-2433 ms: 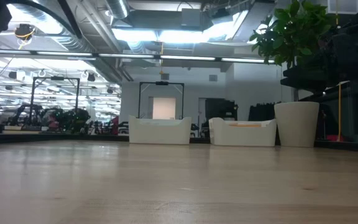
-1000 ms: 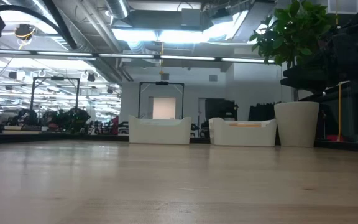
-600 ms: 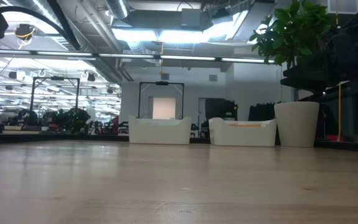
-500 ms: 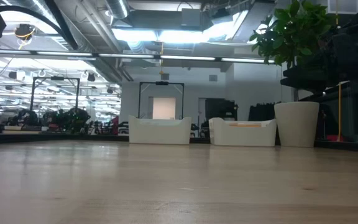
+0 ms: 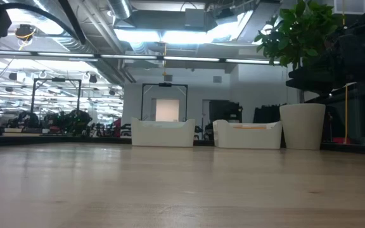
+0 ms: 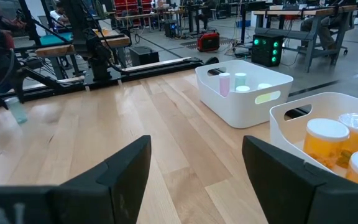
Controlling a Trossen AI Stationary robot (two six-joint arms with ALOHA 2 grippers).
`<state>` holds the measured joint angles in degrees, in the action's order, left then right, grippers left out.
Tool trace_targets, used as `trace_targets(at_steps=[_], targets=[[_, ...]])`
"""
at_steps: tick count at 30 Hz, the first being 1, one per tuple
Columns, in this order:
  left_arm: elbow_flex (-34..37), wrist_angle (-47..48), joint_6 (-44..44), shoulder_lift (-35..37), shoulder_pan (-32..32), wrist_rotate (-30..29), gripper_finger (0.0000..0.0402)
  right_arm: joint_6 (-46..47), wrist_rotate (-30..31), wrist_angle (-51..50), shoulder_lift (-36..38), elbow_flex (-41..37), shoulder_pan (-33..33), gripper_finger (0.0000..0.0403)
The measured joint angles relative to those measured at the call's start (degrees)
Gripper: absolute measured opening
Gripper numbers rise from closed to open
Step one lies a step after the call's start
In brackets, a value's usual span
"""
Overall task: Pick and place medicine bottles into bin by pill shape (circle, oval)
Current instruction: Put the blue pill bottle into the left white bin
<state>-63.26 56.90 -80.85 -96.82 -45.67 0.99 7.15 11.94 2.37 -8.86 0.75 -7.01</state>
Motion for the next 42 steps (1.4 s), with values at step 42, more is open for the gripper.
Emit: trace_targets(at_steps=[42], targets=[[-25.74, -1.88, 43.93, -0.43, 60.54, -12.68, 0.0102, -0.01, 0.0, 0.0, -0.01, 0.0, 0.0, 0.0255]])
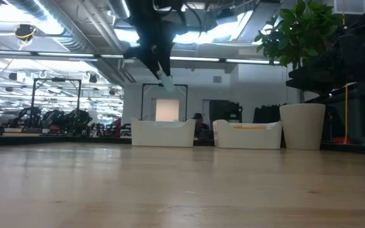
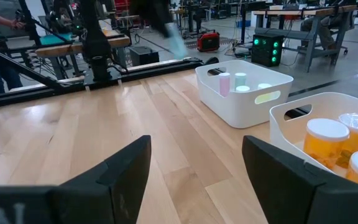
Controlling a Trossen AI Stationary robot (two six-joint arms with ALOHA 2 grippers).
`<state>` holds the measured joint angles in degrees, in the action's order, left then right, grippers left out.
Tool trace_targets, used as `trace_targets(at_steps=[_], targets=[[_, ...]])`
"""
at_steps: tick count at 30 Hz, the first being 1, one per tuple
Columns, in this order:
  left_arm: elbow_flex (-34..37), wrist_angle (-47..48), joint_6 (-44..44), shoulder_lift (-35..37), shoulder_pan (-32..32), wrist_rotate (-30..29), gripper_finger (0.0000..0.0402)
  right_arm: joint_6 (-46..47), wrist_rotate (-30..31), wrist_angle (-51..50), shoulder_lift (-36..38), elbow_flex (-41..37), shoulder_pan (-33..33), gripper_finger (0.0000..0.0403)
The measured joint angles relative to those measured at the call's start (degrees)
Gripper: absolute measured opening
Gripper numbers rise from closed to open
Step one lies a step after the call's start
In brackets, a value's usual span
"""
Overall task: Pick and place medicine bottles into bin by pill shape (circle, oval)
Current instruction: Put the blue pill bottle into the left white bin
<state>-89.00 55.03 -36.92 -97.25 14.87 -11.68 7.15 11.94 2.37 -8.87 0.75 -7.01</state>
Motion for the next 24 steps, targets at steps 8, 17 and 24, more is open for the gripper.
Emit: trace_targets(at_steps=[8, 17, 24], targets=[[-11.39, 0.11, 11.67, -10.8, 10.25, 1.73, 0.0101, 0.03, 0.0, -0.01, -0.02, 0.0, 0.0, 0.0255], [-22.96, 11.1, 15.92, -23.45, 13.98, -4.1, 0.0101, 0.06, 0.0, -0.02, -0.02, 0.0, 0.0, 0.0255], [-23.07, 11.07, 16.54, -27.21, 14.34, -4.09, 0.0101, 0.03, 0.0, -0.02, -0.02, 0.0, 0.0, 0.0255]])
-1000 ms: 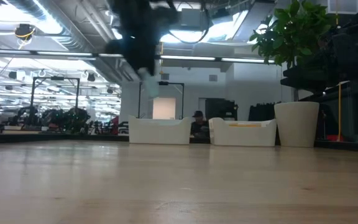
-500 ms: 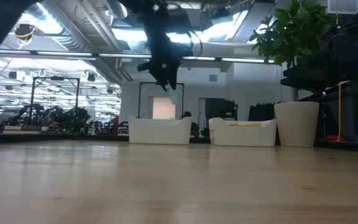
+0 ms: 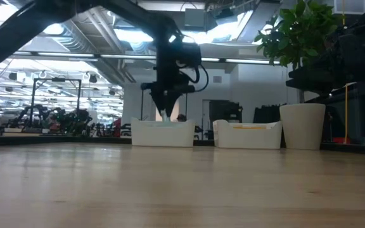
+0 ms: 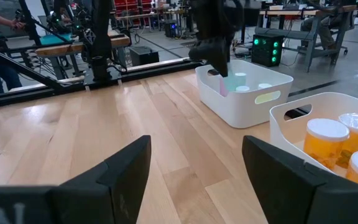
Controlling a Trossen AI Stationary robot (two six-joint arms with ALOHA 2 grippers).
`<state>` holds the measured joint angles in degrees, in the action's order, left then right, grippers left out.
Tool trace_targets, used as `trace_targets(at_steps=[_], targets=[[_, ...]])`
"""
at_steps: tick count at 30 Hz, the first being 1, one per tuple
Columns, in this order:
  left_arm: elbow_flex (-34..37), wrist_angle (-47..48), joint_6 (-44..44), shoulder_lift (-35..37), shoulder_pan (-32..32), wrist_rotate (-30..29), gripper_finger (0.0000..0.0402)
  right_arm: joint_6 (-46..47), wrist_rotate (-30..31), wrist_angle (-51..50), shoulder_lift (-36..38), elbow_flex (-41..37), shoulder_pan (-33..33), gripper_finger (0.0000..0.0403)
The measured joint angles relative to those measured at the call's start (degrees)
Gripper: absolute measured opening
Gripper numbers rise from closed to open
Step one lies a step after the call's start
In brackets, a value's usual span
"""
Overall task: Pick and place medicine bottles into bin by pill shape (circle, oval)
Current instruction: Put the blue pill bottle into the left white bin
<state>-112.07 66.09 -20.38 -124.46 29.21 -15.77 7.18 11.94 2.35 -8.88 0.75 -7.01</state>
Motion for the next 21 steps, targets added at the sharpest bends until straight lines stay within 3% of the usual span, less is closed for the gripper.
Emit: trace_targets(at_steps=[21], targets=[[0.08, 1.01, -0.16, -4.0, 0.52, 0.0, 0.0101, 0.03, 0.0, 0.01, 0.0, 0.0, 0.0, 0.0255]])
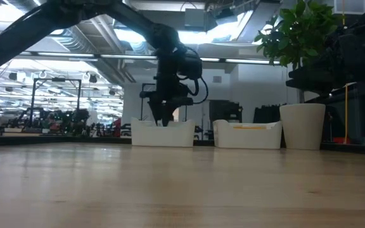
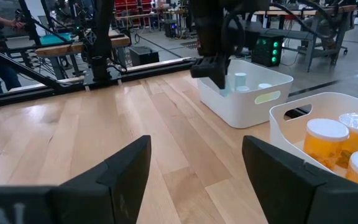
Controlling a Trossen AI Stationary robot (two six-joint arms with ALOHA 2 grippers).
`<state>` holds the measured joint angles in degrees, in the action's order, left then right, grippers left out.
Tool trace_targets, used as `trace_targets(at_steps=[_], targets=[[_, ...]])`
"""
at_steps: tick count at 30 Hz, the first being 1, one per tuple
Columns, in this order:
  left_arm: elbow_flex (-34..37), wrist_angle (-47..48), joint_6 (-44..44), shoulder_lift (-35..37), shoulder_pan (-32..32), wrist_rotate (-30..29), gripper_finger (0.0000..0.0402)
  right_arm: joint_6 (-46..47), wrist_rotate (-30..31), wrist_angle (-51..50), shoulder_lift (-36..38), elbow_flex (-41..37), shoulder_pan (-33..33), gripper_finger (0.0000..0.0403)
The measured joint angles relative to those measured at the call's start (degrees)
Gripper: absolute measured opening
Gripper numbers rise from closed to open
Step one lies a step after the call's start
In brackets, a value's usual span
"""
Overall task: Pick and place medicine bottles into bin by pill shape (circle, oval)
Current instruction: Put the blue pill bottle into the left white bin
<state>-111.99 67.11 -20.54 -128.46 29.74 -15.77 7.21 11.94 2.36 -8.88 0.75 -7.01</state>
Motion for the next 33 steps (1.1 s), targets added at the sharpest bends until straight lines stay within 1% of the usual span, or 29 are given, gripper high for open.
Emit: trace_targets(at_steps=[6, 13, 23, 33], targets=[[-0.03, -0.28, 0.03, -1.47, 0.04, 0.26, 0.0101, -0.07, 0.0, -0.01, 0.01, 0.0, 0.01, 0.0255], [-0.03, -0.54, 0.19, -1.47, 0.1, 0.32, 0.0102, -0.02, 0.0, -0.01, 0.02, 0.0, 0.02, 0.0255], [-0.03, -0.51, 0.12, -1.47, 0.15, 0.68, 0.0134, -0.02, 0.0, -0.01, 0.02, 0.0, 0.0, 0.0255], [-0.03, -0.52, 0.14, -1.47, 0.15, 0.68, 0.0141, -0.01, 0.0, -0.01, 0.02, 0.0, 0.0, 0.0255]])
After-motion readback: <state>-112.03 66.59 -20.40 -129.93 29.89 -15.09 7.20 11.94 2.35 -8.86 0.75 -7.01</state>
